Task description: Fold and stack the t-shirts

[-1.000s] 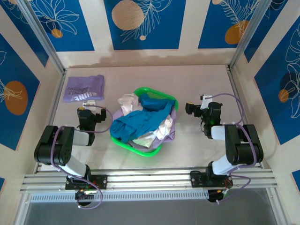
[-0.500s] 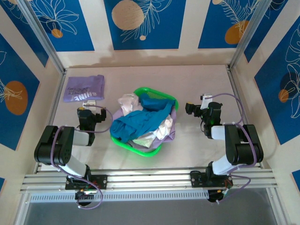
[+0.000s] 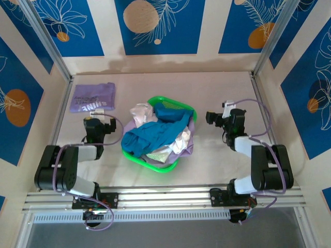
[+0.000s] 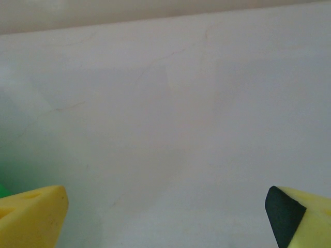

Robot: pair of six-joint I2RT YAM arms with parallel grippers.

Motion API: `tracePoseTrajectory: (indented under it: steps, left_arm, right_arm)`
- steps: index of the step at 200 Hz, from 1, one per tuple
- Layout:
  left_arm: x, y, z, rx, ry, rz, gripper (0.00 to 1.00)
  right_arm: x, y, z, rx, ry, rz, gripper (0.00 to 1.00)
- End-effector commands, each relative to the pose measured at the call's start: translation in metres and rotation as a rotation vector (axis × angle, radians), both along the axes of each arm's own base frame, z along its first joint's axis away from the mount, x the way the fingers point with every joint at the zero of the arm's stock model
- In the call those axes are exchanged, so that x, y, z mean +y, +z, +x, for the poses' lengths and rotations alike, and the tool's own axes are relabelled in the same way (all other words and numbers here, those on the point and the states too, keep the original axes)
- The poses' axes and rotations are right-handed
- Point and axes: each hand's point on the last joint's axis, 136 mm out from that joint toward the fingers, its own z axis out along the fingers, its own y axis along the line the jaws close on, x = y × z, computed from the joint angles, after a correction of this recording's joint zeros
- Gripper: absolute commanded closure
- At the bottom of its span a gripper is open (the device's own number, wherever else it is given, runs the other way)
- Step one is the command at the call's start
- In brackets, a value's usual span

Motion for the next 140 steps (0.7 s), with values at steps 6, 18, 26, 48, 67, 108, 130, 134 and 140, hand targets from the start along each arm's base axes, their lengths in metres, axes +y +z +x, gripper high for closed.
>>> tracePoseTrajectory:
  steps: [6,18,26,48,67,108,130,134,140]
  left_arm:
    - [0.003,0.047,-0.005,0.047,0.047,-0.027,0.01]
    - [-0.004,0.059,-0.011,0.109,0.022,-0.063,0.01]
    - [-0.009,0.059,-0.018,0.164,0.008,-0.104,0.01]
    - [-0.047,0.058,-0.035,0.269,-0.134,-0.302,0.01]
    - [-0.083,0.051,-0.051,0.340,-0.272,-0.487,0.01]
    - [-0.124,0.038,-0.070,0.416,-0.403,-0.687,0.01]
    - [-0.146,0.030,-0.077,0.453,-0.458,-0.720,0.01]
    - [-0.150,0.028,-0.078,0.465,-0.470,-0.722,0.01]
    - [-0.157,0.023,-0.081,0.486,-0.483,-0.723,0.01]
  right_arm:
    - [-0.001,0.057,-0.004,0.015,-0.043,-0.013,0.01]
    - [0.004,0.069,-0.010,0.076,-0.059,0.010,0.01]
    - [0.007,0.075,-0.014,0.126,-0.079,0.038,0.01]
    - [0.025,0.079,-0.033,0.295,-0.088,0.133,0.01]
    - [0.051,0.081,-0.049,0.392,-0.035,0.200,0.01]
    - [0.081,0.072,-0.079,0.571,0.037,0.326,0.01]
    - [0.092,0.067,-0.092,0.641,0.071,0.381,0.01]
    - [0.093,0.067,-0.094,0.654,0.070,0.387,0.01]
    - [0.093,0.067,-0.097,0.667,0.069,0.393,0.01]
